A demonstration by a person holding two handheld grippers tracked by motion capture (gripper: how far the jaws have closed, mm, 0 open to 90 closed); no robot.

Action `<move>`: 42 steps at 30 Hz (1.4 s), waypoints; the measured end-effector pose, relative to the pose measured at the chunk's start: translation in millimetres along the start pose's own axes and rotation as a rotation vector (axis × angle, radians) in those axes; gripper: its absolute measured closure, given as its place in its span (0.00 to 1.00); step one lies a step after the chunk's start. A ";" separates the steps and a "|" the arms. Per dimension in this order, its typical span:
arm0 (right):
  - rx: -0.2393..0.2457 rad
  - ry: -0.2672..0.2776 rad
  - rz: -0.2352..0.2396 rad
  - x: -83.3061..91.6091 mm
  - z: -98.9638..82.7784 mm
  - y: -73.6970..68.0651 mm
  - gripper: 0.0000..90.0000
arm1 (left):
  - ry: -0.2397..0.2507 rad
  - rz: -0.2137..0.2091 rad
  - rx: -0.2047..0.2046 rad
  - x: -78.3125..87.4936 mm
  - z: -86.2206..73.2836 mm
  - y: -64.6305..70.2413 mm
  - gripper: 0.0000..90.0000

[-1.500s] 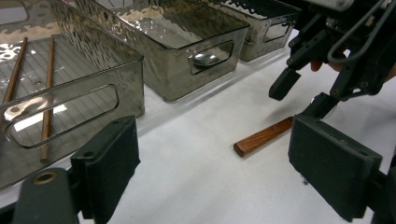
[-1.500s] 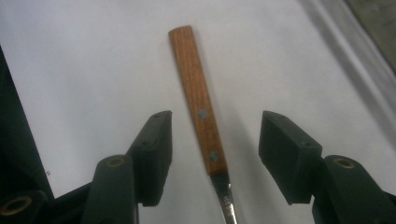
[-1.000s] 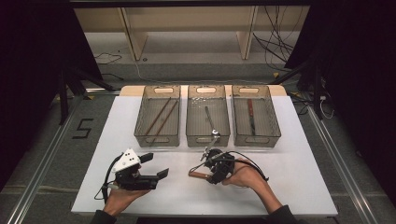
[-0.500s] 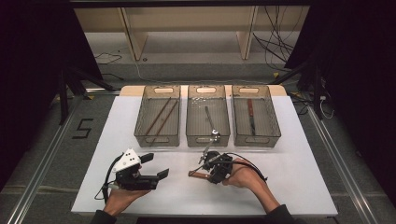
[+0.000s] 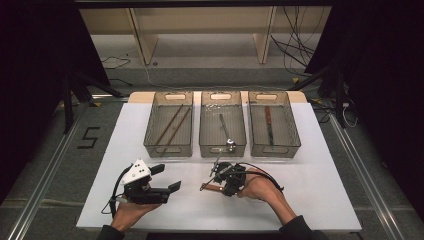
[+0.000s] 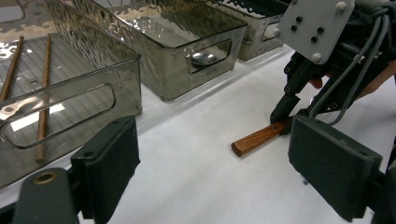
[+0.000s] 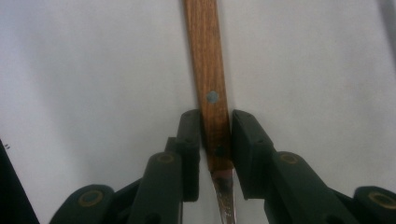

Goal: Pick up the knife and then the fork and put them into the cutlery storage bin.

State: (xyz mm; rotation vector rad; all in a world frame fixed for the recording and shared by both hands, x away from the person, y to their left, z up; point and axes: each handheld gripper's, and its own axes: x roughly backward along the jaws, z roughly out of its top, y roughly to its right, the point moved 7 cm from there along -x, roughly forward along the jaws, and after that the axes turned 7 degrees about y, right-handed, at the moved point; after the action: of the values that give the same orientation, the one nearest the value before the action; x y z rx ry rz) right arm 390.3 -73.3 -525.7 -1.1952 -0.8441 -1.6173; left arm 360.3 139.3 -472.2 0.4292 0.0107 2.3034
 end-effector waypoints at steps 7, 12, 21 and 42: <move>0.016 -0.015 0.004 -0.2 1.5 -0.7 0.86 | -0.001 0.001 -0.001 0.3 0.0 -0.7 0.18; 0.014 -0.013 0.005 0.2 1.5 -0.7 0.86 | -0.001 0.001 -0.002 0.4 0.0 -0.6 0.18; 0.001 0.007 0.005 2.6 1.0 2.3 0.86 | 0.000 0.004 -0.003 0.5 0.1 -0.9 0.18; -0.078 0.174 0.029 29.9 3.6 15.0 0.86 | 0.003 0.006 0.001 0.9 0.4 -1.1 0.18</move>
State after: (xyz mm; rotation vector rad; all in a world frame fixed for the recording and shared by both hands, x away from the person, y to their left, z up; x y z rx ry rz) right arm 402.7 -83.3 -496.0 -1.0967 -0.6559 -1.7154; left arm 360.6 140.7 -471.8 0.4274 0.0117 2.3103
